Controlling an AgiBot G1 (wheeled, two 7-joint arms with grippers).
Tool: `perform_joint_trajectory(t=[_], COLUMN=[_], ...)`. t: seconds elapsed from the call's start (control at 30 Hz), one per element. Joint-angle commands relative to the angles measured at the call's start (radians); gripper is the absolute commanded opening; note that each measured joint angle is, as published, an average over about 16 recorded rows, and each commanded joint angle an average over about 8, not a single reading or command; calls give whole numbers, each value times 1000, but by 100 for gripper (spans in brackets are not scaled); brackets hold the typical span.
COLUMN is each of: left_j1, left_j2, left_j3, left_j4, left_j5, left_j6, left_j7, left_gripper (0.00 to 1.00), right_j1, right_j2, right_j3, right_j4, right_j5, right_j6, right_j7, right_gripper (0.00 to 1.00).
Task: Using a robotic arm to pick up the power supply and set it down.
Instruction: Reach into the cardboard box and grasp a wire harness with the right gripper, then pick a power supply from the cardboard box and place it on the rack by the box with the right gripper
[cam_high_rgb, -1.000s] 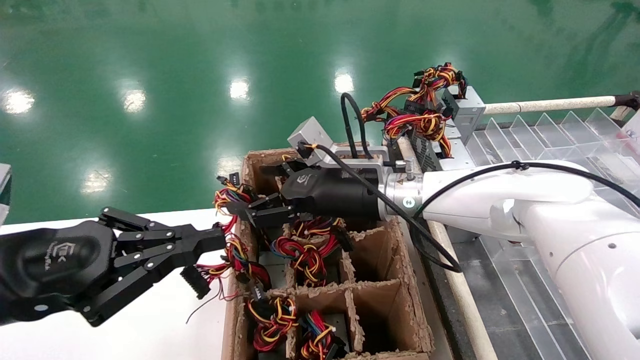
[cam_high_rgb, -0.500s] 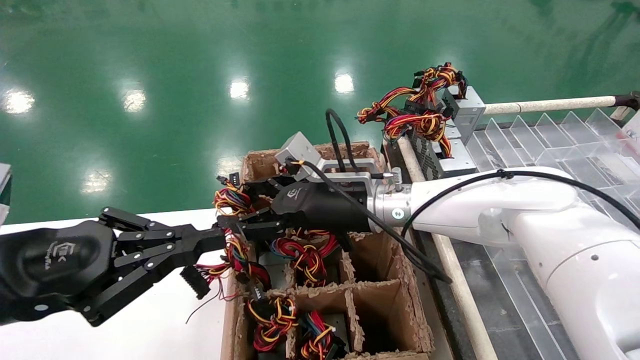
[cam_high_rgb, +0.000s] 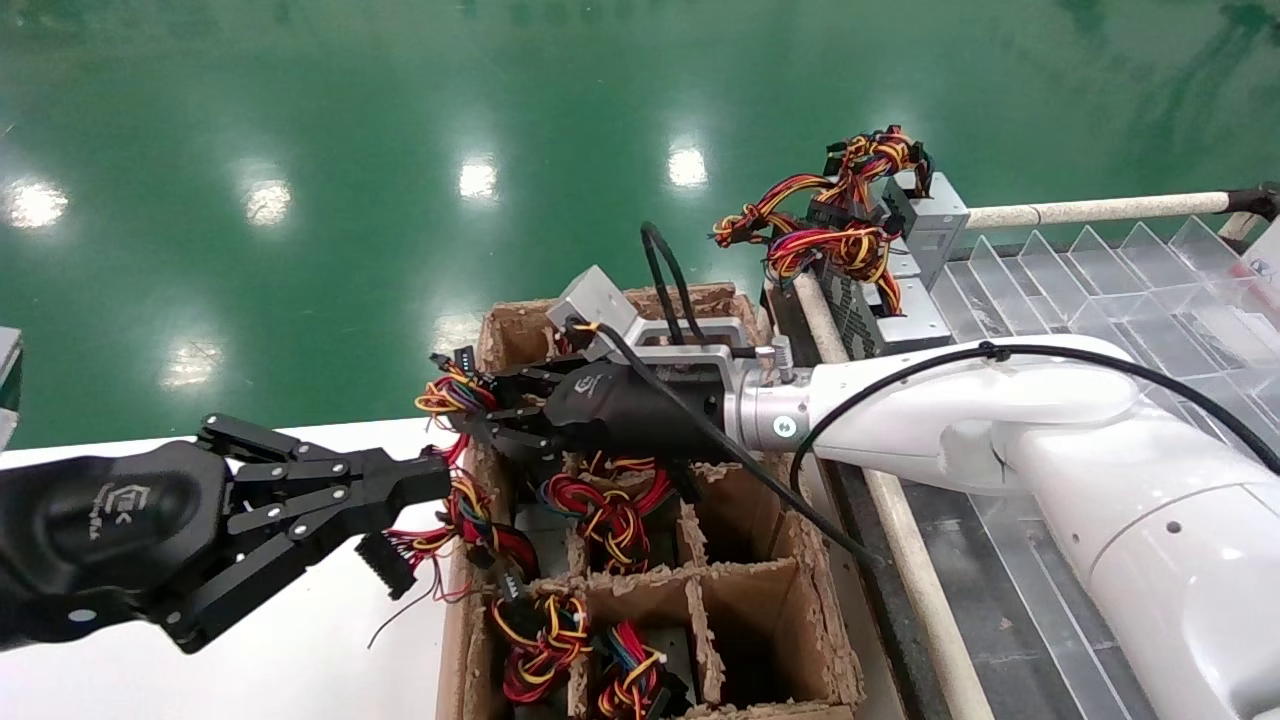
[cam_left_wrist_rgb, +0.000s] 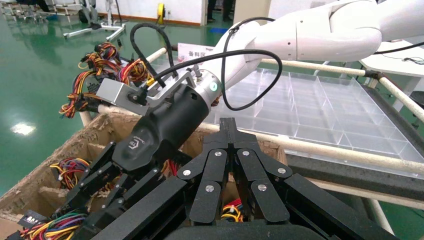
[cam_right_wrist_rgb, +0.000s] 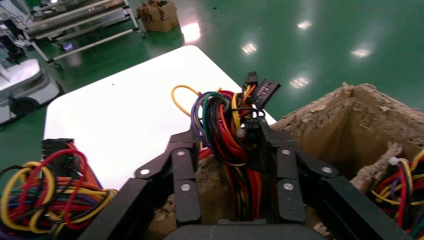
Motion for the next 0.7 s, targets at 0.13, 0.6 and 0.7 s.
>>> perform_joint_trajectory(t=[0.13, 0.6, 0.7], left_j1=[0, 0, 0], left_j2=[0, 0, 0], left_j3=[0, 0, 0], left_j4=[0, 0, 0], left_j5=[0, 0, 0], left_j6=[0, 0, 0], left_j7=[0, 0, 0], left_gripper=[0, 0, 0], right_j1=[4, 52, 73], right_j2=[1, 16, 22], right_j3=[-34, -78, -74], right_j4=[9, -14, -37], right_j5=[20, 98, 114], right_j6=[30, -55, -85], right_j7=[3, -37, -60], right_gripper=[0, 0, 0])
